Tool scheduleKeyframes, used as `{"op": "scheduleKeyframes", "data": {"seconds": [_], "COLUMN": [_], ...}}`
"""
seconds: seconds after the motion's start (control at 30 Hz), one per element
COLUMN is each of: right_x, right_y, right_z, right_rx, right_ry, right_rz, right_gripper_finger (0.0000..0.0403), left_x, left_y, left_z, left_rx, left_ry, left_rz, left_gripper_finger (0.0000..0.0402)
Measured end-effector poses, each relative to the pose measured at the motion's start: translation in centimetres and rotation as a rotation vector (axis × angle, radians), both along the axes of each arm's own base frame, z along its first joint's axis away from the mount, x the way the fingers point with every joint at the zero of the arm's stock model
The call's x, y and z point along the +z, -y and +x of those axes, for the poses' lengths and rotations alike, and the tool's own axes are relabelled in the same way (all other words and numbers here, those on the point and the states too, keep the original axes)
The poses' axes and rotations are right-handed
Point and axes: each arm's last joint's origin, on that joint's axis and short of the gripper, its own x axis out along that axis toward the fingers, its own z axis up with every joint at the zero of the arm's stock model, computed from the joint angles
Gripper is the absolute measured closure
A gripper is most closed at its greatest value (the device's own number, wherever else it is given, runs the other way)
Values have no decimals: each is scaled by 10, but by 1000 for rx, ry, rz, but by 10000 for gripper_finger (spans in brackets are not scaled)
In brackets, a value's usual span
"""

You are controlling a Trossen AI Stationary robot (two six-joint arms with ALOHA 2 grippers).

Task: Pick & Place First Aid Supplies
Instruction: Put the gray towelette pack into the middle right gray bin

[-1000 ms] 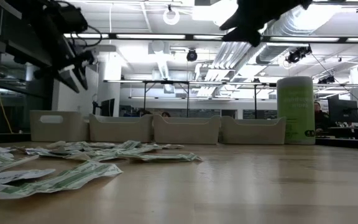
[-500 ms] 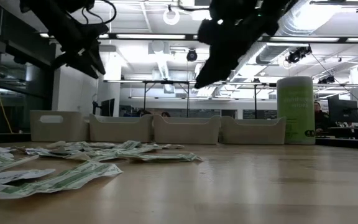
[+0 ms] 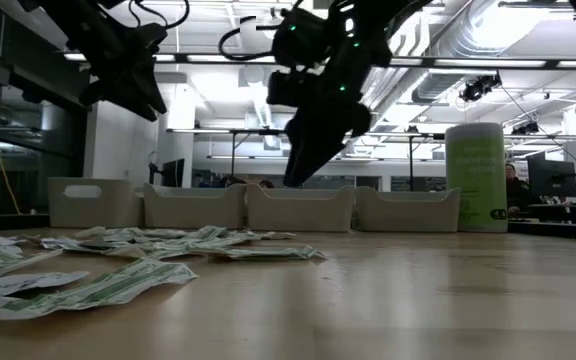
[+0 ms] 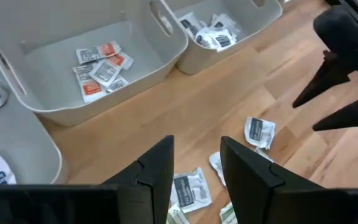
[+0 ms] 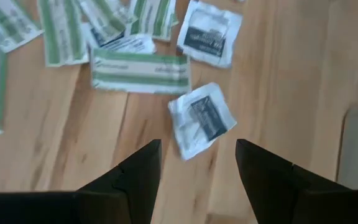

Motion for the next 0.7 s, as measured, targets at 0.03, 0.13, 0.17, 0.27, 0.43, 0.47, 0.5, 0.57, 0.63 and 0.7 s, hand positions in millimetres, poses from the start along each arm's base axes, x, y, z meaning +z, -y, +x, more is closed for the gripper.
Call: {"op": "scheduleKeyframes", "data": {"seconds": [0.03,0.13,0.17,0.27,0.43,0.47,0.5,0.57,0.63,0.7], "right_x": [-2,-9,-13,-26,-45,-47,-48,-51,-53,-55], "right_y": [1,2,2,2,2,2,2,2,3,3], "right_z": [3,10,12,15,19,20,21,22,22,23], "right_rx": [7,35,44,60,48,39,37,34,23,13], "right_ry": [0,-12,-23,-55,-91,-91,-89,-85,-90,-91], "right_rz": [-2,-11,-14,-7,12,19,25,26,29,39], "right_gripper_finger": [202,202,203,203,202,202,203,203,202,202], "left_x": [0,0,0,-1,-1,-1,-1,-1,-1,-1], "left_y": [0,0,0,0,0,0,0,0,0,0], "left_z": [0,-1,-1,-1,-1,-1,-1,-1,-1,-1], "left_rx": [-1,-1,0,0,0,0,0,0,0,0], "left_ry": [-3,-4,-8,-11,-12,-12,-12,-12,-13,-14], "left_rz": [-1,-2,-3,-4,-4,-4,-4,-4,-5,-5], "left_gripper_finger": [271,271,271,271,271,271,271,271,271,271]}}
